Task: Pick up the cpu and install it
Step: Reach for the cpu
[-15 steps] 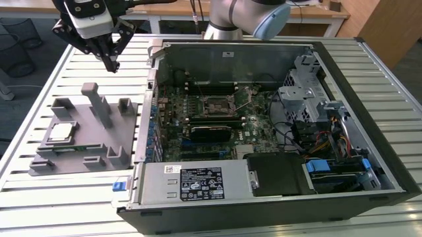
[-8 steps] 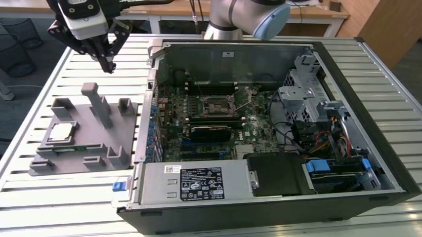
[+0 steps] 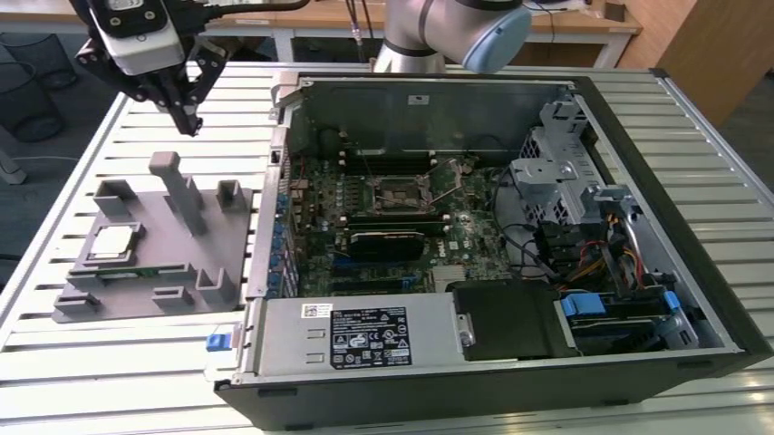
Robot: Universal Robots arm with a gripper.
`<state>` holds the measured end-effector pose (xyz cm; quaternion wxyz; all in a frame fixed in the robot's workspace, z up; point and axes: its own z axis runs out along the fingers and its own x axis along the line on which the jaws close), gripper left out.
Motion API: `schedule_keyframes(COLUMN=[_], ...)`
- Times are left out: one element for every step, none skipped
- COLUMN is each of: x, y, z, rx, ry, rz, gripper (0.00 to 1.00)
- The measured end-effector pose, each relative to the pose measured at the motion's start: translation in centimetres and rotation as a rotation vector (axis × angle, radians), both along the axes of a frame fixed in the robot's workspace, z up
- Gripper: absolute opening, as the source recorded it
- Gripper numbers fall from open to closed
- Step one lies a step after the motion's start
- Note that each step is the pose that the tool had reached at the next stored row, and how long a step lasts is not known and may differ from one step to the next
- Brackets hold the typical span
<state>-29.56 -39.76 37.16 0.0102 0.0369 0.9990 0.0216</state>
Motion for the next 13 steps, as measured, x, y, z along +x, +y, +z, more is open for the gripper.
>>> schedule_keyframes(x=[-0.1,-0.3,-0.4,-0.6,-0.7,-0.9,-1.1,-1.2,-1.4,-1.6,-1.8,-2.0,-2.3], y=[0.00,0.00,0.00,0.00,0.00,0.00,0.01,0.01,0.01,0.01,0.02,0.02,0.03], z=[-0.03,-0.05,-0.08,-0.11,-0.13,-0.15,-0.17,-0.19,-0.21,-0.23,-0.25,-0.28,-0.30], rx=[0.0000,0.0000,0.0000,0.0000,0.0000,0.0000,0.0000,0.0000,0.0000,0.0000,0.0000,0.0000,0.0000], ry=[0.0006,0.0011,0.0016,0.0021,0.0024,0.0026,0.0029,0.0031,0.0032,0.0034,0.0036,0.0037,0.0037], rz=[0.000,0.000,0.000,0.000,0.000,0.000,0.000,0.000,0.000,0.000,0.000,0.000,0.000], gripper=[0.11,0.11,0.11,0.11,0.11,0.11,0.11,0.11,0.11,0.11,0.11,0.11,0.11])
